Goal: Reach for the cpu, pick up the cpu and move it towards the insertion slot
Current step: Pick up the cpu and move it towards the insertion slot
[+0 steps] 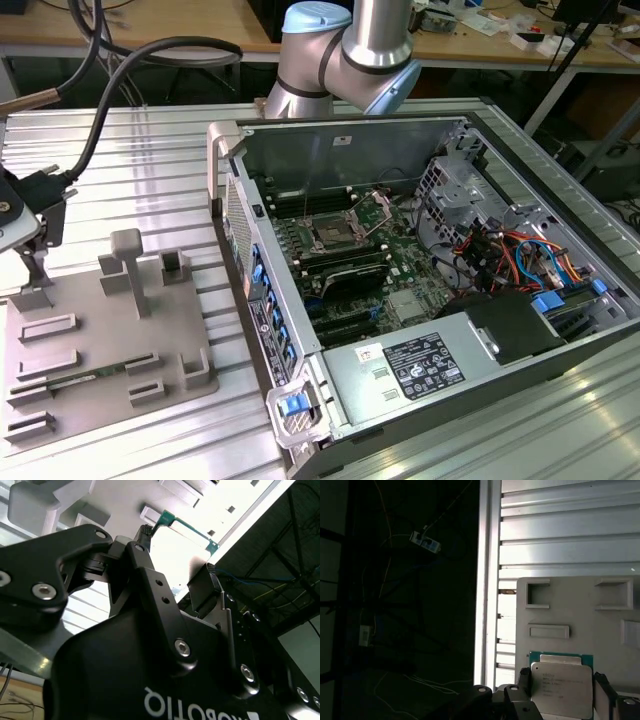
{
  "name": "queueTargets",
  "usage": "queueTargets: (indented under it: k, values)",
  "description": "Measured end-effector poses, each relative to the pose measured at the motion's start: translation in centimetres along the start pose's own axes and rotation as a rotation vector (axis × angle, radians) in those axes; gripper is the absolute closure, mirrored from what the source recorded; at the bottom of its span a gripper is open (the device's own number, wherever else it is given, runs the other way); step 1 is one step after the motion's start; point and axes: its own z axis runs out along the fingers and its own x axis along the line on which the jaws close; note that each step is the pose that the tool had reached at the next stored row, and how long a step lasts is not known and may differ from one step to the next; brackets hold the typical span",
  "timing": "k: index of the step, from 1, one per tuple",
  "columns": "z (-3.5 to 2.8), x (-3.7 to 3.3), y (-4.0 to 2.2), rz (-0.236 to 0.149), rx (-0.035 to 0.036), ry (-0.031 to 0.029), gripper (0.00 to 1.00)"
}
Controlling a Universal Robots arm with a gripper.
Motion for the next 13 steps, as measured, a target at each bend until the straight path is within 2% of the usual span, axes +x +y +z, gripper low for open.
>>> queueTargets:
  k: [13]
  values:
    - [-0.86, -0.04, 0.02, 0.0, -0.0001, -0.0002, 0.45]
